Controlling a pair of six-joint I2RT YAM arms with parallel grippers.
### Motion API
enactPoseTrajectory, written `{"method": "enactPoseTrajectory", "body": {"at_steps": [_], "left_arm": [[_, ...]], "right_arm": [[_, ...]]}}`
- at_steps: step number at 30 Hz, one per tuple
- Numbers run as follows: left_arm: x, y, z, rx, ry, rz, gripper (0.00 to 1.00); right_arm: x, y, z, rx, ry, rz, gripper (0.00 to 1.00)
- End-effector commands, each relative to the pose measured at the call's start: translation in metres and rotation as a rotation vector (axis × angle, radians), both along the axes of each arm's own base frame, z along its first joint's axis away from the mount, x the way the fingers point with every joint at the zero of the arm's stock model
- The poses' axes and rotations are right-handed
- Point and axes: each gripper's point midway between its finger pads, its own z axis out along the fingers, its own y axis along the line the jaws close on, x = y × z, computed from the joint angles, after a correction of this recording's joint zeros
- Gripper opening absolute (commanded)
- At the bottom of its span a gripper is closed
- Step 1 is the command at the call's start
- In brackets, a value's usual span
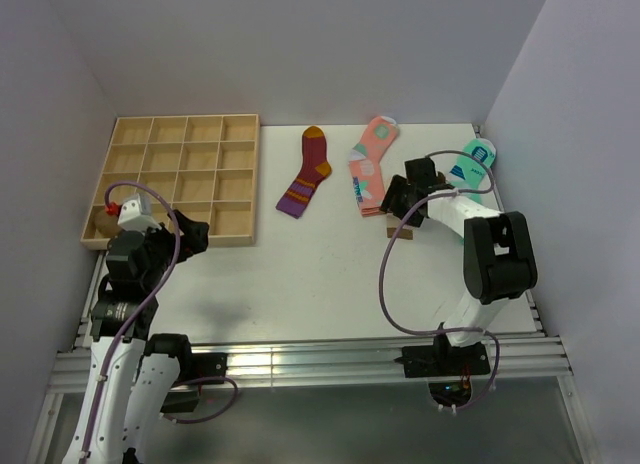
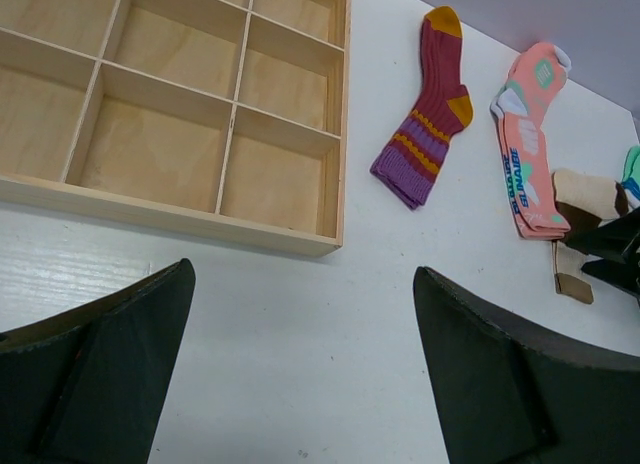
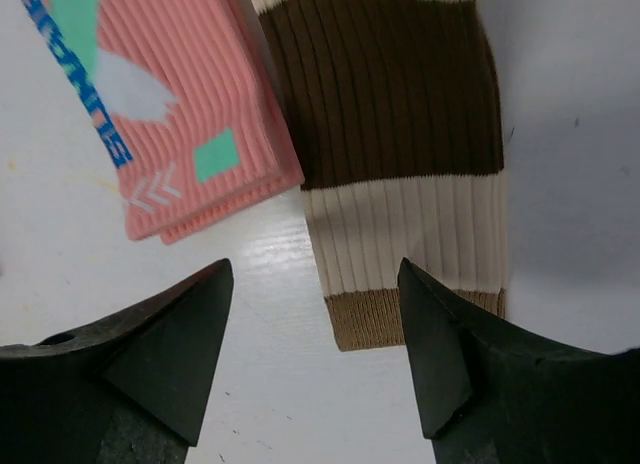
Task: Roll the socks
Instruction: Adjust the sock at the center of the board.
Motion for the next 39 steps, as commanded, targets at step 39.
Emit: {"method": "enactPoseTrajectory", "body": {"at_steps": [39], "left_arm": [[0.009, -0.012, 0.001, -0.022, 0.002, -0.050, 0.98]], "right_arm": [[-0.159, 0.267, 0.047, 0.165, -0.036, 0.625, 0.67]]}}
